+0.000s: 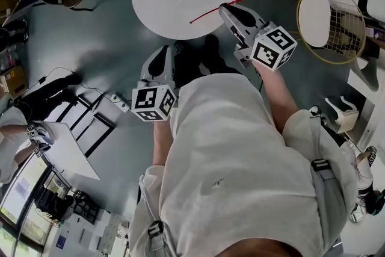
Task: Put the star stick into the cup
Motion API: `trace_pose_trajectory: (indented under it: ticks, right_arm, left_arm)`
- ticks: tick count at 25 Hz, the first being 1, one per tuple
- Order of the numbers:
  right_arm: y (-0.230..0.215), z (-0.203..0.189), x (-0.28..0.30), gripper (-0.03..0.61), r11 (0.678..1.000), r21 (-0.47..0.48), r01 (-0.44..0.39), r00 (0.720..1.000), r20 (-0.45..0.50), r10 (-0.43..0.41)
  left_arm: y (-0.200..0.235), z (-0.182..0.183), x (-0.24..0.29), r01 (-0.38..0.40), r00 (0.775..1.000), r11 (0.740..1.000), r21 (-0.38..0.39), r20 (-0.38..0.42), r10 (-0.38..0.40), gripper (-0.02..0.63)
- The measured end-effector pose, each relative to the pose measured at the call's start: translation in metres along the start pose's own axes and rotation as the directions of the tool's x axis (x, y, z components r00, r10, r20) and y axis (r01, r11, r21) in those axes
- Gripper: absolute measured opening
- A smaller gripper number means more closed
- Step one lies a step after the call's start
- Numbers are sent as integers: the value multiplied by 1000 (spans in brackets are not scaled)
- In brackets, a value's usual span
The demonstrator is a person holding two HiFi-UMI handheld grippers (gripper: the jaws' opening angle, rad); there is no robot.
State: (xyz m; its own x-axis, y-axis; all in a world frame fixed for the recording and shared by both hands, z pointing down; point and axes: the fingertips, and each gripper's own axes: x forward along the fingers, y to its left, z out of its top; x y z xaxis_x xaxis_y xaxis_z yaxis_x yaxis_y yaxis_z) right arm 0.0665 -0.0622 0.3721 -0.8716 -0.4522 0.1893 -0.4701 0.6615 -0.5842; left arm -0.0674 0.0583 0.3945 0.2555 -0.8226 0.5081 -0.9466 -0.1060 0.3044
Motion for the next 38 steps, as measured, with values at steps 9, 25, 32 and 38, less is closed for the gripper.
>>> trace_pose_trajectory:
  ticks: [9, 25, 32, 38]
  right_arm:
    - [-12, 6, 21, 21, 997, 22, 77, 997, 16, -77]
    - [-19, 25, 59, 22, 957, -13, 290, 956, 50, -289]
    - [-22, 11, 103, 23, 924, -14, 382, 924, 8, -382]
    - [-34, 2, 116, 23, 904, -14, 426, 904, -19, -426]
  left_arm:
    - [25, 11, 22, 57, 998, 998, 4, -41, -57, 11]
    - [57, 65, 92, 317, 945, 942, 106, -118, -305, 11]
    - [94, 67, 115, 407, 903, 910, 77, -188, -387, 11]
    - [100, 62, 133, 455, 869, 888, 71, -253, -425, 11]
